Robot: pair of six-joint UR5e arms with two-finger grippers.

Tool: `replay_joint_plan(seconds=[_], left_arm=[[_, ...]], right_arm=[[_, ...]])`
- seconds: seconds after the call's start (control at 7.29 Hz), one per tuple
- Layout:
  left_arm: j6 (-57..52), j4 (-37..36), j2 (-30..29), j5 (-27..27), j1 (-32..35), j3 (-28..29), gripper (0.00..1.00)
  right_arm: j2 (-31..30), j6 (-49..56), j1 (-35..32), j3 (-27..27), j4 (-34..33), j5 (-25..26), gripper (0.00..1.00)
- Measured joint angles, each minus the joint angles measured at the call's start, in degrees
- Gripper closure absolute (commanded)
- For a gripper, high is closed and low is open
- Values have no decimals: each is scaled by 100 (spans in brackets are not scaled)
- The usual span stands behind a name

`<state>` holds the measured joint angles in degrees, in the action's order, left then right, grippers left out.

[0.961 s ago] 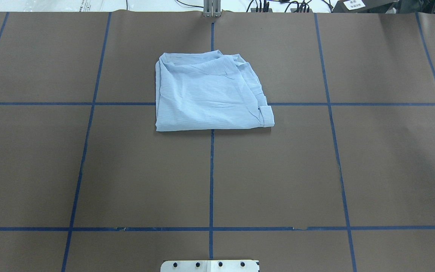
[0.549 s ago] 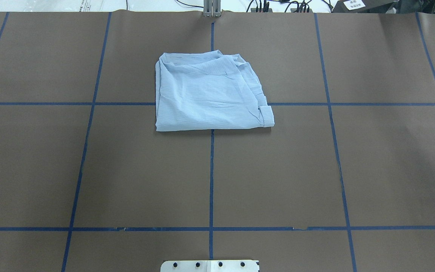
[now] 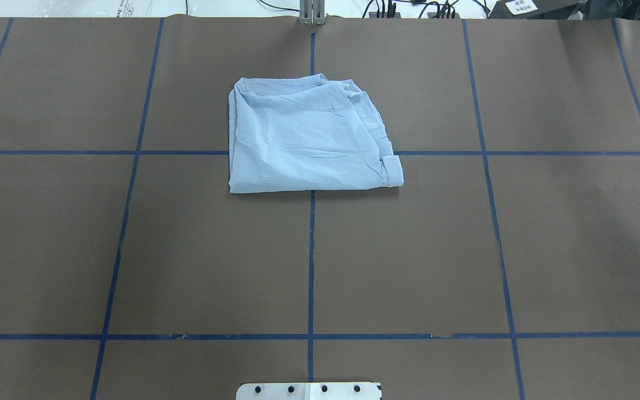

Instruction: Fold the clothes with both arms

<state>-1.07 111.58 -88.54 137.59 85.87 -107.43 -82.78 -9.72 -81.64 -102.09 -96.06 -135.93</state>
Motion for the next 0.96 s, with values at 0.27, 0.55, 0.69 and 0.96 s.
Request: replay_joint_plan(seconds=[0.27, 0.55, 0.69, 0.96], left_arm=[[3, -17, 14, -34, 24, -4, 0], [9, -40, 62, -47, 99, -7, 0], [10, -61, 115, -44, 133, -19, 0], [16, -100, 135, -49, 184, 52, 0]], right_arm=[[-24, -1, -10, 1, -28, 130, 0], [-91, -9, -16, 7, -79, 172, 0], [-119, -11, -16, 33, -87, 173, 0], [-120, -12, -17, 205, -77, 167, 0]])
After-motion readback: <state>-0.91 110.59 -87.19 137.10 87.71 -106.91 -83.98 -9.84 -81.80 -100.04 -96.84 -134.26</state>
